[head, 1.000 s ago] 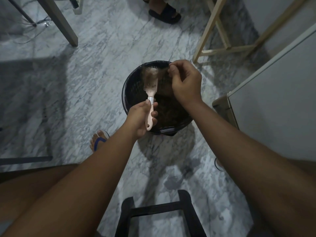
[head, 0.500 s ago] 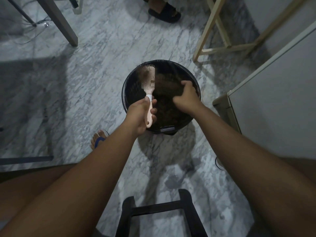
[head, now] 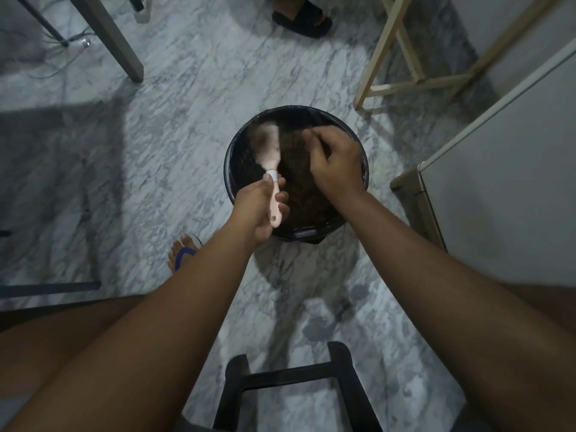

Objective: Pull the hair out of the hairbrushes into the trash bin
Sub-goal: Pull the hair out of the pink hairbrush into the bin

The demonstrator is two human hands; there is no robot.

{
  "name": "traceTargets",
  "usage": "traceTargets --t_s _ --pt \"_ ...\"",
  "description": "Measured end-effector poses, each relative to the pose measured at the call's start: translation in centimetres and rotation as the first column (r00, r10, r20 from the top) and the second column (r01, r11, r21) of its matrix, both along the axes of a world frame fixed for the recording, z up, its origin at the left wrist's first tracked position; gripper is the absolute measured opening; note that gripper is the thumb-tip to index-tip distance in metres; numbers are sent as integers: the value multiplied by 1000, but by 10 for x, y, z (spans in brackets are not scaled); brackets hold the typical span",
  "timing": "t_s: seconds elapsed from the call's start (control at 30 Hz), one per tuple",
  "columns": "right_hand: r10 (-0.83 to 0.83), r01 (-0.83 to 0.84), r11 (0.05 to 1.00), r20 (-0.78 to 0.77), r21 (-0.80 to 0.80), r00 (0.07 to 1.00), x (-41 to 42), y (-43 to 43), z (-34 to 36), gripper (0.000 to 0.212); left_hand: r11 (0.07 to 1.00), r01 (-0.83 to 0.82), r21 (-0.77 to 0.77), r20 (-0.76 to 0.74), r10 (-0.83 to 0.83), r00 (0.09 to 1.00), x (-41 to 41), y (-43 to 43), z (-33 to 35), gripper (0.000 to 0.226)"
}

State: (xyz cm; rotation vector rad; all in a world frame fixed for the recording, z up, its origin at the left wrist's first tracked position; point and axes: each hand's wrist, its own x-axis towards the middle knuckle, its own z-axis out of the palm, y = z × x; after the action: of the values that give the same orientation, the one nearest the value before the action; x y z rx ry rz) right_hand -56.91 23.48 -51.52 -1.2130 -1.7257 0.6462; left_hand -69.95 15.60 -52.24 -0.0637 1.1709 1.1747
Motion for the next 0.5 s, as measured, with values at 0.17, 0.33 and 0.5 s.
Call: traceTargets --t_s 0.17,0.33,0.5 --pt "-132 171 966 -199 193 971 5 8 24 20 998 -58 -34 32 59 998 -2 -1 -5 30" --pt "-295 324 946 -346 28 891 13 20 35 20 991 -129 -38 36 130 991 -8 -4 -10 29" --pt "170 148 743 398 -653 902 26 19 0 44 1000 -5 -26 -81 3 997 -2 -5 -2 29"
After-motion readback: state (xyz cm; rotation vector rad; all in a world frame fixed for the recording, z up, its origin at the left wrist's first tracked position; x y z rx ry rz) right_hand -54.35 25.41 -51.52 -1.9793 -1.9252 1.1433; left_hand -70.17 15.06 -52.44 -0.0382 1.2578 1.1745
